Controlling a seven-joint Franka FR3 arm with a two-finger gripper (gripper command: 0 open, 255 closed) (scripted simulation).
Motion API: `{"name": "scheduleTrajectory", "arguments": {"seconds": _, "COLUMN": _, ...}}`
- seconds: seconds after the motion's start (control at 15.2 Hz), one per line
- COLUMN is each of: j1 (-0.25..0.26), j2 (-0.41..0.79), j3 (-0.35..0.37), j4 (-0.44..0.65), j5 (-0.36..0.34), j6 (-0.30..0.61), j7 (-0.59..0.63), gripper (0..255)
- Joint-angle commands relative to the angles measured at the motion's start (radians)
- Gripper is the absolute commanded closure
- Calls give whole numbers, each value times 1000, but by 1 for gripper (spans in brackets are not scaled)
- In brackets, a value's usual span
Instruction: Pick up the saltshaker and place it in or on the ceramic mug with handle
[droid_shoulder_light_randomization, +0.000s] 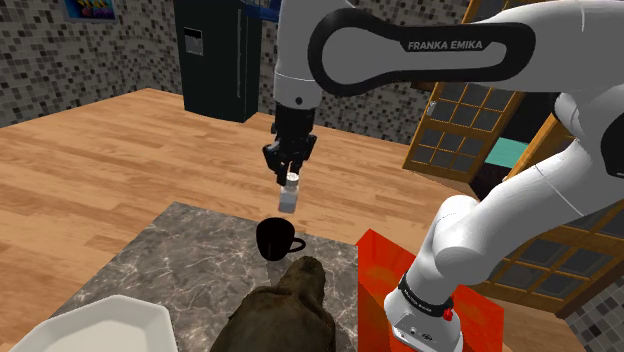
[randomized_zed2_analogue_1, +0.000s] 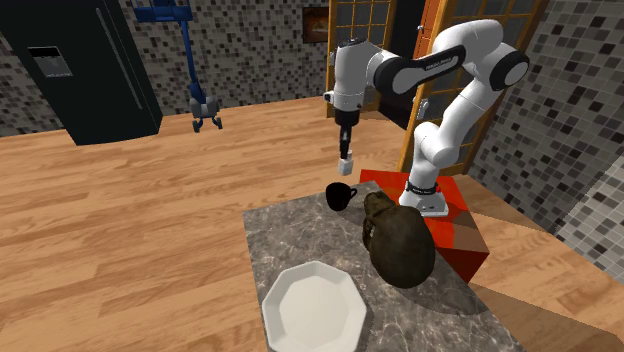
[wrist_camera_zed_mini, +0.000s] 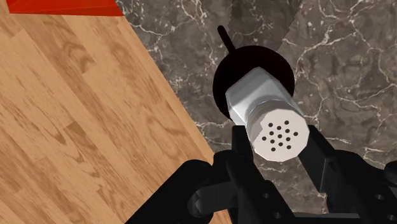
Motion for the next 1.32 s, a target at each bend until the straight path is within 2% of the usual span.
{"name": "scheduleTrajectory", "arguments": {"seconds": 0.0, "j1": 1, "j2": 1, "j3": 3, "j4": -27, "j5": 2, "j6": 29, "j7": -1, "gripper": 255}}
{"name": "scheduleTrajectory", "arguments": {"seconds": 0.79, "j1": 6, "j2": 24, "j3": 23, "j4": -177, "j5": 12, "j6": 202, "j7": -1, "gripper": 255}}
{"name": "scheduleTrajectory", "arguments": {"seconds": 1.25, "j1": 6, "j2": 24, "j3": 23, "j4": -177, "j5": 12, "j6": 202, "j7": -1, "gripper": 255}}
